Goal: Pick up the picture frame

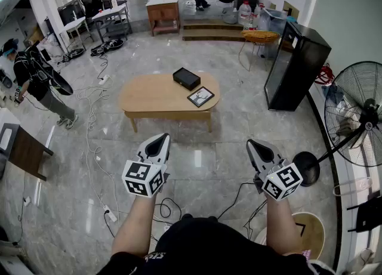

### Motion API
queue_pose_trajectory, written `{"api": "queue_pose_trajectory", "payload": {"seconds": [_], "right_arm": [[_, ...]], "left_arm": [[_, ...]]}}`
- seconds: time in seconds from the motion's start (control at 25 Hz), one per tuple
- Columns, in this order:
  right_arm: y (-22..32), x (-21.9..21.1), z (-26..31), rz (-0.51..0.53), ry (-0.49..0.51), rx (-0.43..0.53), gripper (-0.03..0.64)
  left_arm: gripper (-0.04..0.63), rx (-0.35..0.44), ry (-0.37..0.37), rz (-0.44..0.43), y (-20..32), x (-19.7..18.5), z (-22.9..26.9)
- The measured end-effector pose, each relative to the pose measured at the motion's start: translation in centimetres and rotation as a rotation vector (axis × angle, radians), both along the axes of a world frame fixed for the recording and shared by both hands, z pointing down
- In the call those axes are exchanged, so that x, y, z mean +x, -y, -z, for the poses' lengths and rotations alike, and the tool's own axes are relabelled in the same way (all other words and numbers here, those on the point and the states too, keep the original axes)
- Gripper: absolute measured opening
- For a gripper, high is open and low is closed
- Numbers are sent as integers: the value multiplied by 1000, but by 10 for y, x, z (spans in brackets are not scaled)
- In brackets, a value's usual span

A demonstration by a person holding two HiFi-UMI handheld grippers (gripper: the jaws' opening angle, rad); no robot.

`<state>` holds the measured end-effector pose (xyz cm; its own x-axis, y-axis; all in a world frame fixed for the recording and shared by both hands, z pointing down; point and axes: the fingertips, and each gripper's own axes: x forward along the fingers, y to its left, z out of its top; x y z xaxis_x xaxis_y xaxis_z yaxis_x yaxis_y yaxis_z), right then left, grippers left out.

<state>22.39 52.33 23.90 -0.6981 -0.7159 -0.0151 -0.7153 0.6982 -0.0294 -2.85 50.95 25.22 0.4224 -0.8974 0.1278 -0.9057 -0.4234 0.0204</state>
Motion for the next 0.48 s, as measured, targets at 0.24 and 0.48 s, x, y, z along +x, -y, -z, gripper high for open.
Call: {"api": "queue_pose_trajectory", "payload": {"seconds": [0.24,0.48], "right_arm": [[-2,14,9,-1,0,18,3],[-19,30,9,31,44,-8,3]], "left_arm": [[9,10,-3,3,1,13,8],[9,31,-16,26,-12,25,8]]}}
